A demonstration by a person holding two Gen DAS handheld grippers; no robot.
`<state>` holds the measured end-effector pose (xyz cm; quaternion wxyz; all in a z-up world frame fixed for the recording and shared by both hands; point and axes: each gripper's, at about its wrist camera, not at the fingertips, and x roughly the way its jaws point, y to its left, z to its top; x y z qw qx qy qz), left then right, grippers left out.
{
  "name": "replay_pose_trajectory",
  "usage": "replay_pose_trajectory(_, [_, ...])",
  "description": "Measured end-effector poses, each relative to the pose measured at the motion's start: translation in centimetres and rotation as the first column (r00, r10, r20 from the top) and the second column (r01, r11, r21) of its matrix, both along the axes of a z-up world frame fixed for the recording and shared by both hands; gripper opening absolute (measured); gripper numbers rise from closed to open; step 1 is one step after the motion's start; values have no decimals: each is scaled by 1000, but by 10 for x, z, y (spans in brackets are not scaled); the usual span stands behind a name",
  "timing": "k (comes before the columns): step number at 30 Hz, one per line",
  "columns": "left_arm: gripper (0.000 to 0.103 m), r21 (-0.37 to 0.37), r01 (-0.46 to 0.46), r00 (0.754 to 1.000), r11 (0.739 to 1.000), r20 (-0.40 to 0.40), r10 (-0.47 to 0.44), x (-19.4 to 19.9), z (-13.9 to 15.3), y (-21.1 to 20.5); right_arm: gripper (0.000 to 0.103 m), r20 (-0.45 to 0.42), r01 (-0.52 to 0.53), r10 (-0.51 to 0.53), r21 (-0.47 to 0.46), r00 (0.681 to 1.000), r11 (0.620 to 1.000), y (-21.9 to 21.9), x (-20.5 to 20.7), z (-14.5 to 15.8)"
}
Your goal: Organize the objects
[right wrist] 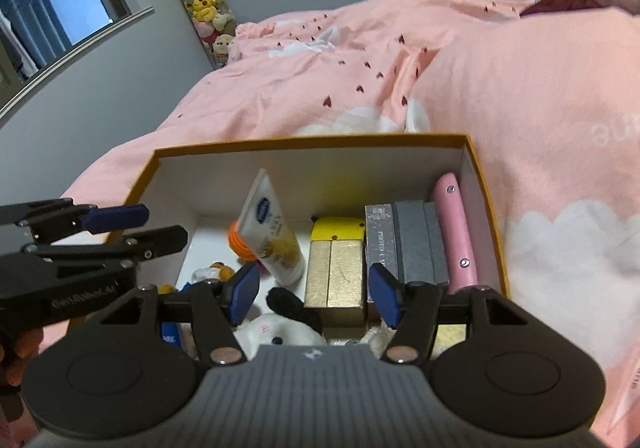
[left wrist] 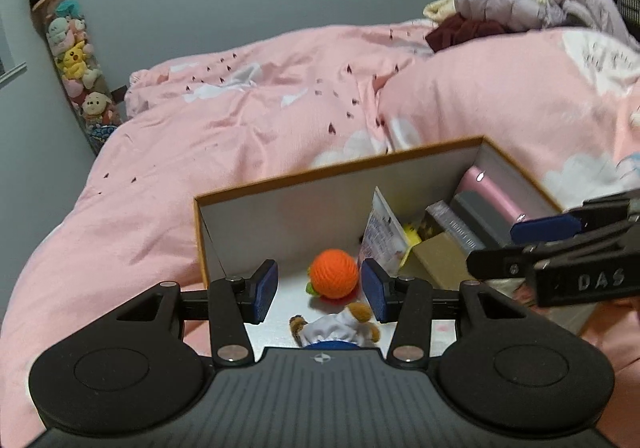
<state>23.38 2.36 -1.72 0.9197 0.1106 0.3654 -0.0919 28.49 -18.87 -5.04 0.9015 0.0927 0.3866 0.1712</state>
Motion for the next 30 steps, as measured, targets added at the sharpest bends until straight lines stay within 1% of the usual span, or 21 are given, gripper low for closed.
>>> replay_pose_trajectory(4, [58, -53, -14, 999, 998, 45, 16, -20, 25, 0, 71, 56, 4, -2, -27, 998, 1000, -2, -18, 20])
replay_pose_trajectory(7, [58, -70, -15, 996, 997, 86, 21, -37, 43, -3, 72, 107, 13, -8, -39, 994, 999, -5, -36, 38])
replay_pose_trajectory(9, [58, -79, -17, 993, 997, 115, 26, -49, 56, -4, 76, 153, 15, -6, -52, 988, 999, -5, -49, 53])
replay_pose_trajectory(10, [59, -90, -15, 990, 996, 138, 27, -56, 63, -4, 76, 182, 17, -6, -59, 983, 998, -5, -57, 61])
replay_pose_trajectory(12, [68, -112, -18, 982, 994, 186, 39, -69, 76, -3, 82, 242, 30, -12, -72, 970, 997, -4, -72, 78])
replay_pose_trajectory(13, [75, -127, -28, 975, 991, 215, 55, -77, 84, -1, 83, 277, 40, -17, -76, 961, 996, -5, -80, 87])
replay_pose_trajectory(15, [78, -152, -48, 957, 987, 276, 89, -92, 98, 2, 91, 373, 63, -28, -84, 927, 994, -5, -101, 106])
replay_pose_trajectory(16, [80, -160, -60, 949, 985, 298, 106, -98, 103, 4, 93, 413, 71, -29, -87, 910, 994, -4, -110, 114])
replay_pose_trajectory(17, [84, -166, -72, 940, 984, 320, 123, -104, 108, 6, 97, 462, 81, -30, -92, 886, 992, -4, -122, 123])
replay_pose_trajectory(18, [85, -166, -81, 928, 983, 347, 135, -111, 113, 7, 98, 498, 93, -33, -96, 867, 991, -4, -131, 129])
replay_pose_trajectory(20, [88, -141, -103, 897, 985, 415, 153, -124, 115, 8, 99, 560, 109, -28, -112, 828, 988, -2, -149, 138])
replay_pose_trajectory(22, [89, -108, -157, 866, 982, 462, 190, -137, 113, 8, 102, 594, 113, -13, -131, 805, 985, 1, -165, 140])
replay_pose_trajectory(23, [89, -103, -179, 857, 978, 472, 207, -142, 111, 8, 102, 598, 114, -10, -136, 801, 984, 2, -170, 139])
replay_pose_trajectory(25, [90, -116, -210, 853, 971, 464, 240, -152, 104, 9, 102, 586, 132, -18, -154, 810, 979, 5, -181, 133])
replay_pose_trajectory(26, [90, -124, -221, 855, 967, 452, 254, -155, 100, 9, 102, 558, 150, -35, -162, 829, 975, 6, -184, 128])
replay_pose_trajectory(28, [90, -135, -252, 864, 958, 413, 286, -161, 89, 9, 102, 496, 145, -47, -160, 867, 976, 4, -187, 116])
replay_pose_trajectory(30, [90, -152, -269, 878, 951, 367, 307, -164, 75, 8, 102, 453, 141, -66, -135, 889, 981, 1, -192, 103])
